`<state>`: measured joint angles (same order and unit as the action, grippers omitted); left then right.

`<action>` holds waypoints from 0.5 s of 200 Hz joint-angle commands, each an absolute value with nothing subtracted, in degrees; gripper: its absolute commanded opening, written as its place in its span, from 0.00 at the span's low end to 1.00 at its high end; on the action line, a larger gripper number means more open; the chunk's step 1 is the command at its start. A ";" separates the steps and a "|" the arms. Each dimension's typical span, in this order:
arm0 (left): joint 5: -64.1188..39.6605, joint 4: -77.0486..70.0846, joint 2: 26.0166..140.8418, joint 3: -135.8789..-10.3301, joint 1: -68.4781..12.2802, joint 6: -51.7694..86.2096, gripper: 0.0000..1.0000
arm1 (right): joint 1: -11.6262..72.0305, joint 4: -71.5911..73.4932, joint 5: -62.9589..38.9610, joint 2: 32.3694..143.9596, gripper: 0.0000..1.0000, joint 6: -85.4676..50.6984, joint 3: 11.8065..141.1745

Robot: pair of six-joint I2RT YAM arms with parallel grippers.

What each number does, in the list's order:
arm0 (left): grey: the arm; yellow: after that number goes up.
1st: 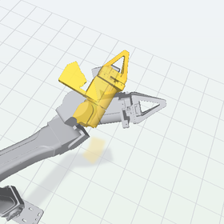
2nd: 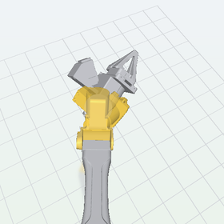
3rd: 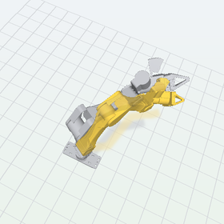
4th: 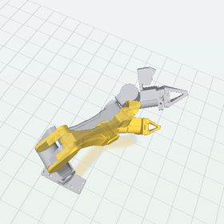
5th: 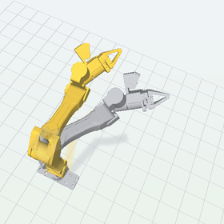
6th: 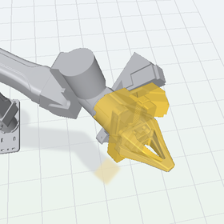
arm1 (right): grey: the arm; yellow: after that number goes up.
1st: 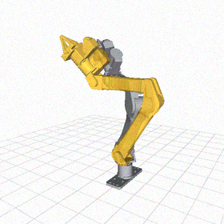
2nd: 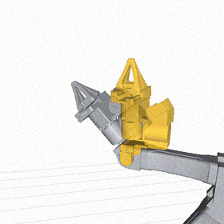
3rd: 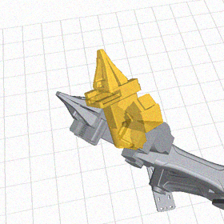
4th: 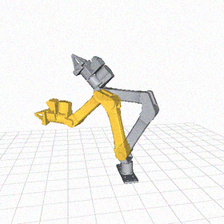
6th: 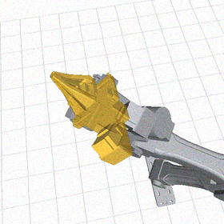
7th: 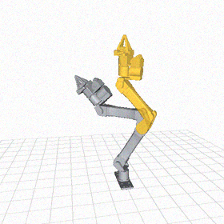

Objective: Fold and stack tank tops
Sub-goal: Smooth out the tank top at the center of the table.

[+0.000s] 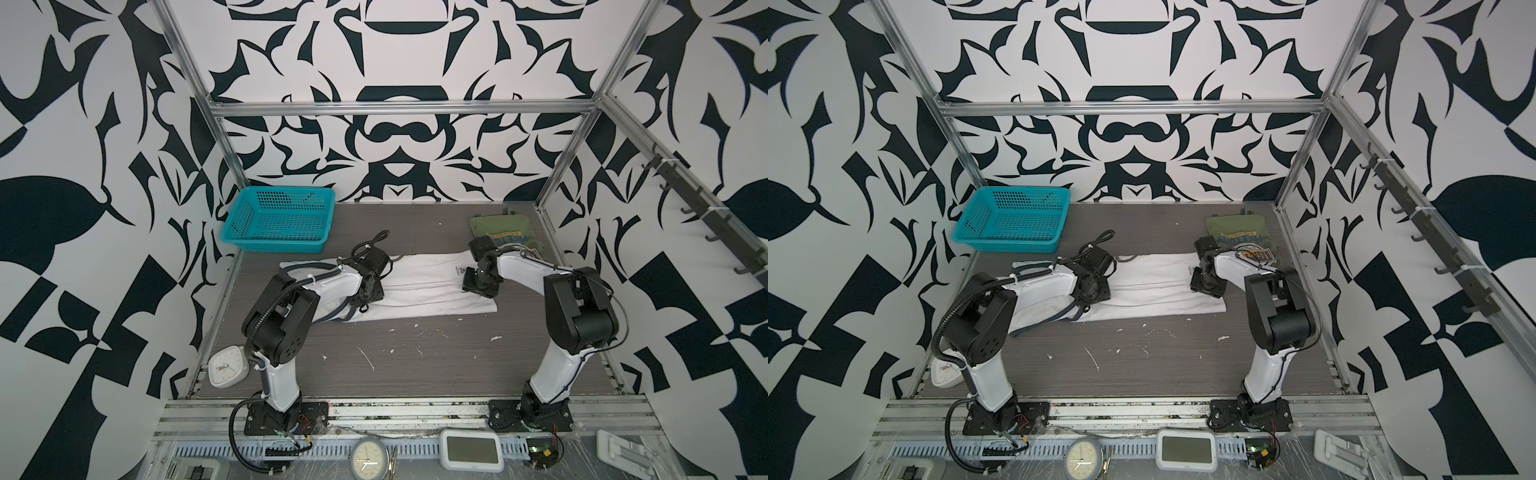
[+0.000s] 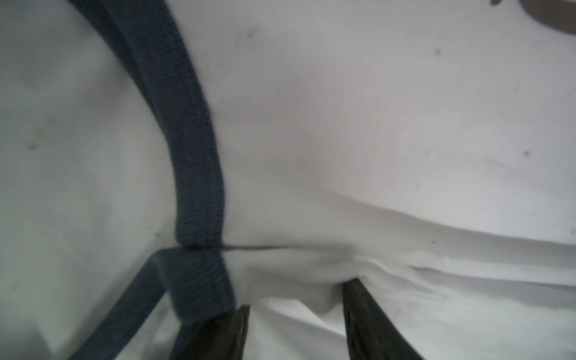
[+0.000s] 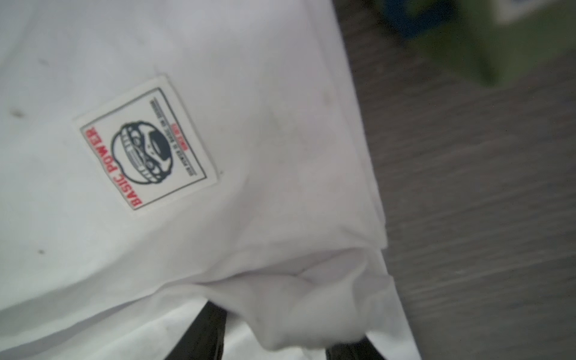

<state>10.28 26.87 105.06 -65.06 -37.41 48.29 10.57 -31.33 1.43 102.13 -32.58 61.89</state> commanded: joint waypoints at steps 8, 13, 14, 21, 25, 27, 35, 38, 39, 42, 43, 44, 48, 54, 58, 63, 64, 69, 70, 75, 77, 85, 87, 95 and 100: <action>5.93 27.77 105.35 -66.04 -39.02 48.05 0.55 | 5.13 -33.32 1.12 99.96 0.51 -32.17 57.89; 6.85 28.49 104.37 -66.32 -39.02 47.91 0.56 | 4.85 -33.39 0.91 99.69 0.51 -32.21 57.71; 7.11 28.75 104.17 -66.34 -39.02 47.91 0.56 | 4.76 -33.31 0.85 99.59 0.51 -32.19 57.73; 8.84 30.30 102.19 -66.49 -39.07 48.03 0.57 | 4.66 -32.86 0.22 99.12 0.51 -32.01 57.51; 10.07 31.33 100.89 -66.32 -39.03 48.27 0.58 | 4.72 -32.67 0.02 98.80 0.51 -31.91 57.42; 10.69 31.72 100.30 -66.13 -39.09 48.54 0.59 | 4.67 -32.65 -0.15 98.66 0.51 -31.91 57.35; 13.38 34.65 97.22 -65.07 -39.11 50.39 0.62 | 4.67 -32.67 -0.65 98.15 0.51 -31.82 57.28; 14.34 35.76 95.92 -64.46 -39.08 51.24 0.62 | 4.67 -32.68 -0.76 98.03 0.51 -31.79 57.37; 14.68 36.12 95.55 -64.18 -39.09 51.46 0.63 | 4.66 -32.64 -0.82 98.01 0.51 -31.81 57.38; 15.50 37.14 94.19 -63.47 -39.03 52.17 0.63 | 4.66 -32.65 -0.95 97.89 0.51 -31.82 57.37; 15.71 37.47 93.85 -63.16 -39.03 52.41 0.63 | 4.70 -32.63 -0.96 97.81 0.51 -31.82 57.34; 15.98 37.67 93.24 -62.87 -39.07 52.66 0.63 | 4.68 -32.62 -1.01 97.77 0.51 -31.77 57.36; 16.93 38.86 91.36 -61.66 -39.11 53.81 0.63 | 4.74 -32.62 -1.05 97.66 0.51 -31.73 57.35; 18.16 40.79 88.46 -59.66 -39.04 55.71 0.63 | 4.72 -32.46 -1.18 97.55 0.51 -31.65 57.39; 18.99 41.91 86.36 -58.14 -39.02 57.29 0.63 | 4.67 -32.50 -1.14 97.45 0.51 -31.56 57.41; 19.67 43.10 83.83 -56.07 -39.03 59.00 0.63 | 4.66 -32.36 -1.22 97.30 0.51 -31.50 57.46; 19.81 43.35 83.40 -55.68 -39.03 59.30 0.63 | 4.66 -32.35 -1.23 97.30 0.52 -31.48 57.47; 20.58 44.72 80.61 -53.71 -39.02 61.32 0.64 | 4.67 -32.22 -1.38 97.30 0.51 -31.51 57.40; 20.62 45.08 80.16 -53.40 -39.02 61.68 0.64 | 4.66 -32.11 -1.39 97.25 0.51 -31.49 57.35; 21.60 46.31 77.70 -51.44 -38.98 63.75 0.63 | 4.66 -32.01 -1.48 97.15 0.51 -31.47 57.26; 21.90 47.26 76.62 -50.76 -38.88 64.41 0.64 | 4.70 -31.95 -1.56 97.13 0.51 -31.47 57.23; 23.42 49.85 72.57 -48.02 -38.62 67.23 0.64 | 4.71 -31.66 -1.66 97.10 0.52 -31.55 57.13; 23.76 50.32 71.29 -47.47 -38.59 67.89 0.64 | 4.67 -31.65 -1.73 97.11 0.52 -31.49 57.09; 25.30 51.77 67.70 -44.62 -38.18 70.93 0.63 | 4.70 -31.40 -1.98 97.13 0.52 -31.57 57.04; 26.10 52.11 65.67 -43.11 -37.50 72.34 0.63 | 4.67 -31.23 -2.18 97.20 0.52 -31.56 56.96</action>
